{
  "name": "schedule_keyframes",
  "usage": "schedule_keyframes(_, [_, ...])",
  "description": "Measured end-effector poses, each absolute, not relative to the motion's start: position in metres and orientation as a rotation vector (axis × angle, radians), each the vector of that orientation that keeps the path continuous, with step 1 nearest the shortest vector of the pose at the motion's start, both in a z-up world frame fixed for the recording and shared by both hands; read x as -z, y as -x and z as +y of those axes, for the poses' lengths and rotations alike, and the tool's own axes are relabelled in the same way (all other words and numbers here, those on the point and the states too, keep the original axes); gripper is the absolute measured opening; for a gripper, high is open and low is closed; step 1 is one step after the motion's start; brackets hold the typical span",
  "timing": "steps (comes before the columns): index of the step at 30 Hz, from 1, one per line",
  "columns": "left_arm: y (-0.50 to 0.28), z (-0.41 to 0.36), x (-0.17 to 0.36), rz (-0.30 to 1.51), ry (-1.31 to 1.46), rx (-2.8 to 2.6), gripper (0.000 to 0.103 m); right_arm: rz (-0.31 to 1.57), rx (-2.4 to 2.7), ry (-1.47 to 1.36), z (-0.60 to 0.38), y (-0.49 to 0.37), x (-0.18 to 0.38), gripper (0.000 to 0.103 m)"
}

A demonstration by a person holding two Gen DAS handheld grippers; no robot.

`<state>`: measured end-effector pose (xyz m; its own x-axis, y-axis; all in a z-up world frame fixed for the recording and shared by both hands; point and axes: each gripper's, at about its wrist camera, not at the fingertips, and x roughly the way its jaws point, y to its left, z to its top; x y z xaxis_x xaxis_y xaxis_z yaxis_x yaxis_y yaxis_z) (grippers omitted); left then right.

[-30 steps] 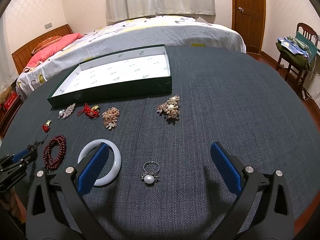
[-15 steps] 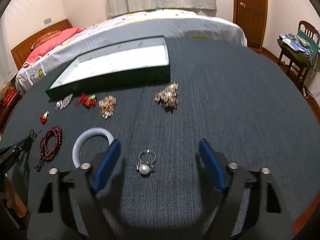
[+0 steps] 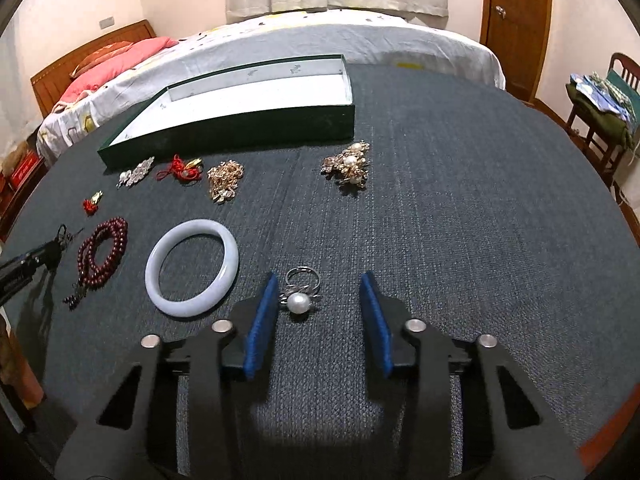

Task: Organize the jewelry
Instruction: 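Grasp the black pendant with the left tool while the right tool grasps the pearl ring, then lower the pendant and pearl ring into the white box and open both tools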

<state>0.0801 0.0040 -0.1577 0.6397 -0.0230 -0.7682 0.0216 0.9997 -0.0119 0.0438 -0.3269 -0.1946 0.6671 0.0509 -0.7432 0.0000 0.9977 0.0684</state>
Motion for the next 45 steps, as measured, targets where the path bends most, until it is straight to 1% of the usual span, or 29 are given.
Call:
schedule_keyframes(1, [-0.080, 0.004, 0.158, 0.876, 0.002, 0.024, 0.018, 0.839, -0.033, -0.060, -0.326, -0.043, 0.195, 0.026])
schedule_keyframes(2, [-0.079, 0.004, 0.158, 0.875, 0.001, 0.023, 0.018, 0.837, -0.039, -0.059, -0.325, -0.042, 0.195, 0.022])
schedule_keyframes(11, [-0.078, 0.005, 0.155, 0.860, 0.004, 0.026, 0.018, 0.831, -0.045, -0.064, -0.323, -0.040, 0.193, 0.022])
schedule_keyframes(26, [-0.086, -0.005, 0.128, 0.794, 0.004, 0.063, 0.018, 0.763, -0.070, -0.087, -0.325, -0.056, 0.167, 0.022])
schedule_keyframes(34, [-0.115, -0.020, 0.113, 0.770, -0.014, 0.097, 0.018, 0.722, -0.083, -0.090, -0.324, -0.088, 0.149, 0.022])
schedule_keyframes(45, [-0.185, -0.053, 0.083, 0.659, -0.037, 0.169, 0.018, 0.630, -0.088, -0.075, -0.323, -0.154, 0.117, 0.022])
